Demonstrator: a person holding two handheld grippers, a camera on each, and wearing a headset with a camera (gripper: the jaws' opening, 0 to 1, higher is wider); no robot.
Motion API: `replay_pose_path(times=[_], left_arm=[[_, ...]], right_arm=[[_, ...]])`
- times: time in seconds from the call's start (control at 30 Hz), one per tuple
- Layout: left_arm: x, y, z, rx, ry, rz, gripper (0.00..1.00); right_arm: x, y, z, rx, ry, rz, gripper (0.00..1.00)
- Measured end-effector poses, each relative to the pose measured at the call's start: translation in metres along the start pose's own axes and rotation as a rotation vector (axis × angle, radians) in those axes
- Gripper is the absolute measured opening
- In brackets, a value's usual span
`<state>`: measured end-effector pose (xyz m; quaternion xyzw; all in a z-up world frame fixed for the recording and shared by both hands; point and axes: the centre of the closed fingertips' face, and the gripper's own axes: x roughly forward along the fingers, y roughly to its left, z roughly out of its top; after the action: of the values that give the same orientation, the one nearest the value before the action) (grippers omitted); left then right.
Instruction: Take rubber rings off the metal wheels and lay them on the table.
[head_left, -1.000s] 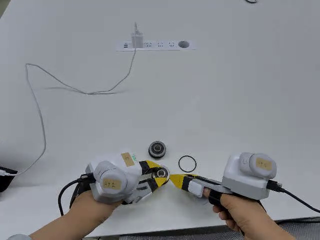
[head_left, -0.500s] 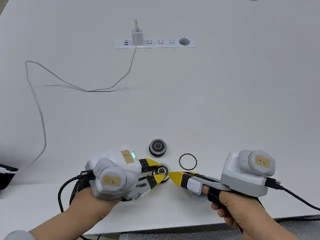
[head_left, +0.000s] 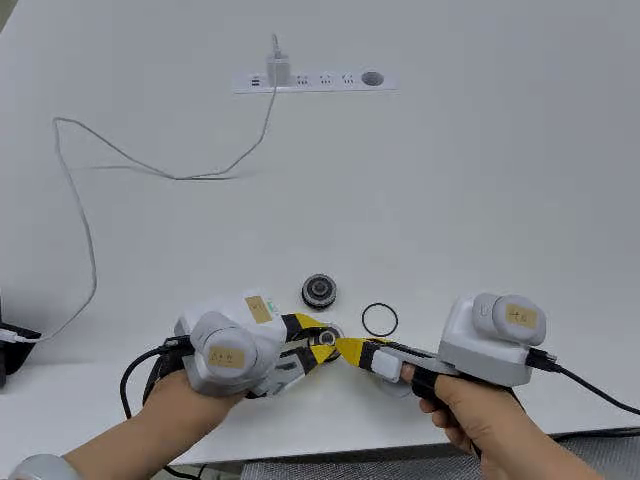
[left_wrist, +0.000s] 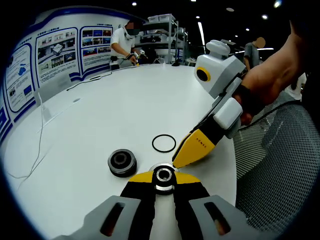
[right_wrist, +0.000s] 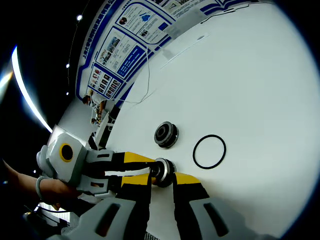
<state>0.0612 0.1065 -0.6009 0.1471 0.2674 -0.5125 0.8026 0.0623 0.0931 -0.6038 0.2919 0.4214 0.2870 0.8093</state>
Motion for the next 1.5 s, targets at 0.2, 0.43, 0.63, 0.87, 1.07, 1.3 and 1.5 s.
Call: replay_pose_path(times=[0.2, 0.43, 0.63, 0.87, 1.07, 1.3, 1.5], left_arm=[[-0.0007, -0.0003, 0.0004, -0.005, -0.001, 0.002, 0.13], [-0.0011, 0.0001, 0.0009, -0.01, -0.003, 0.004, 0.13], [-0.0012, 0.0, 0.001, -0.012, 0.0, 0.006, 0.13], [-0.0011, 0.0005, 0.001, -0.016, 0.002, 0.005, 0.12], [-0.0008, 0.0008, 0.0009, -0.021, 0.003, 0.008, 0.12], [-0.0006, 0.0006, 0.001, -0.025, 0.002, 0.01, 0.12], [-0.0003, 0.0004, 0.0009, -0.022, 0.007, 0.01, 0.12]], right_arm=[[0.0012, -0.0016, -0.0009, 0.017, -0.002, 0.002, 0.19], [0.0026, -0.0027, -0.0016, 0.032, -0.005, 0.004, 0.19], [0.0043, -0.0002, -0.0021, 0.033, -0.001, 0.01, 0.19], [0.0062, -0.0008, -0.0016, 0.048, -0.001, 0.013, 0.2], [0.0084, -0.0016, -0.0023, 0.089, -0.007, 0.024, 0.21], [0.0095, -0.0012, -0.0026, 0.104, -0.01, 0.03, 0.22], [0.0089, -0.0012, -0.0028, 0.121, -0.015, 0.036, 0.22]])
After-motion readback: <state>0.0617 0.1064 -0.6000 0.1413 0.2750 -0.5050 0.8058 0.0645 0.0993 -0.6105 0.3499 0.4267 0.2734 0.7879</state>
